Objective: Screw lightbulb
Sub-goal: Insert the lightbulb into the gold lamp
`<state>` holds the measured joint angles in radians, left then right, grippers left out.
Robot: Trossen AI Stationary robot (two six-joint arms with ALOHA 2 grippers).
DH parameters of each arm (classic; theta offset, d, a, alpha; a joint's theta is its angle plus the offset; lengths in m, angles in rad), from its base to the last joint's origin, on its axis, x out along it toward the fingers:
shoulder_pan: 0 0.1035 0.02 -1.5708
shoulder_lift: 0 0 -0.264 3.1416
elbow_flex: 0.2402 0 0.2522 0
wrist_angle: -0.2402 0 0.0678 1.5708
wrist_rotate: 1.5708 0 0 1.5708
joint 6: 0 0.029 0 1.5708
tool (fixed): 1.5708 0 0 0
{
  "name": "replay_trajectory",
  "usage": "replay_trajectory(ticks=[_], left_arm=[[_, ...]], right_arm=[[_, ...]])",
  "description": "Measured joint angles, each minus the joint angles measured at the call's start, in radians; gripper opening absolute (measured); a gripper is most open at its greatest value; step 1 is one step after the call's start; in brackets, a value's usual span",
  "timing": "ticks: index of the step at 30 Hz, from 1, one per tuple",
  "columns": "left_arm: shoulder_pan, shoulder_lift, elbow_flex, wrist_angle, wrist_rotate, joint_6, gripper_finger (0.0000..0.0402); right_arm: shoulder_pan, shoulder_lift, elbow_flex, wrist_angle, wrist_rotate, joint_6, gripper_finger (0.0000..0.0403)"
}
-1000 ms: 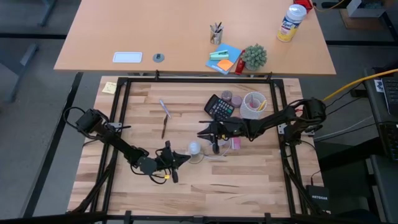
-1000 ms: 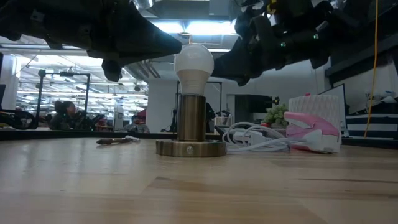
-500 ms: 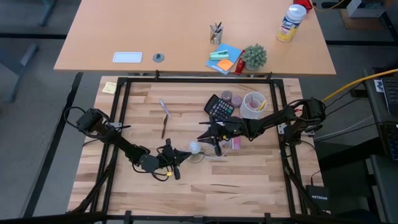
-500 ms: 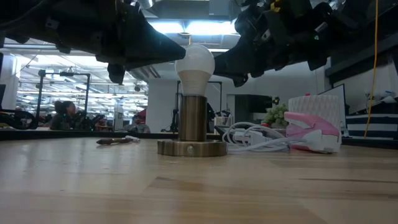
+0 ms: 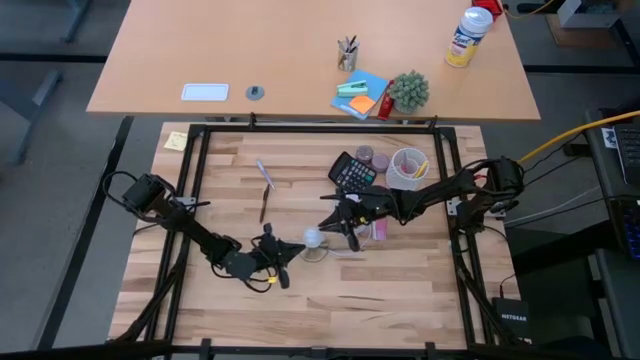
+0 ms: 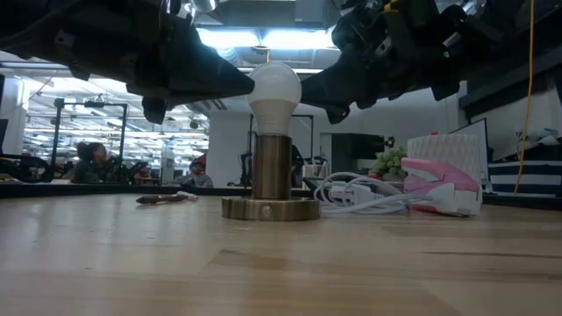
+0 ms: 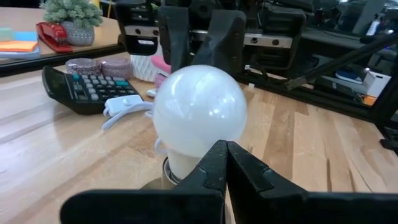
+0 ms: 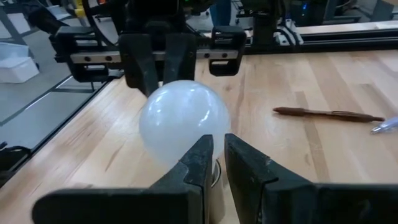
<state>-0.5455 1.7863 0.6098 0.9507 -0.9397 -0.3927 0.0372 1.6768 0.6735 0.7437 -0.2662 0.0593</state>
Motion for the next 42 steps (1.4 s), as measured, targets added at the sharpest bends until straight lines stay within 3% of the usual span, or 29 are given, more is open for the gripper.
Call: replay_trajectory(ticks=[12,18,31,38,42], left_arm=[[-0.001,0.000,-0.002,-0.008,-0.061,-0.001,0.0000],[0.000,0.000,0.000,-0.017,-0.142,-0.014,0.0000],[-0.019,0.001,0.000,-0.040,-0.183,-0.027,0.0000],[-0.074,0.001,0.000,-0.047,-0.314,0.006,0.0000],[-0.111,0.001,0.000,-0.044,-0.343,0.007,0.0000]], right_arm=[[0.001,-0.001,0.000,-0.020,-0.100,0.000,0.0051],[0.008,0.003,0.000,-0.026,-0.148,0.000,0.0051],[0.003,0.002,0.000,-0.029,-0.111,-0.001,0.0051],[0.002,-0.020,0.000,-0.059,-0.102,-0.003,0.0051],[0.002,-0.058,0.000,-0.109,-0.039,-0.017,0.0051]])
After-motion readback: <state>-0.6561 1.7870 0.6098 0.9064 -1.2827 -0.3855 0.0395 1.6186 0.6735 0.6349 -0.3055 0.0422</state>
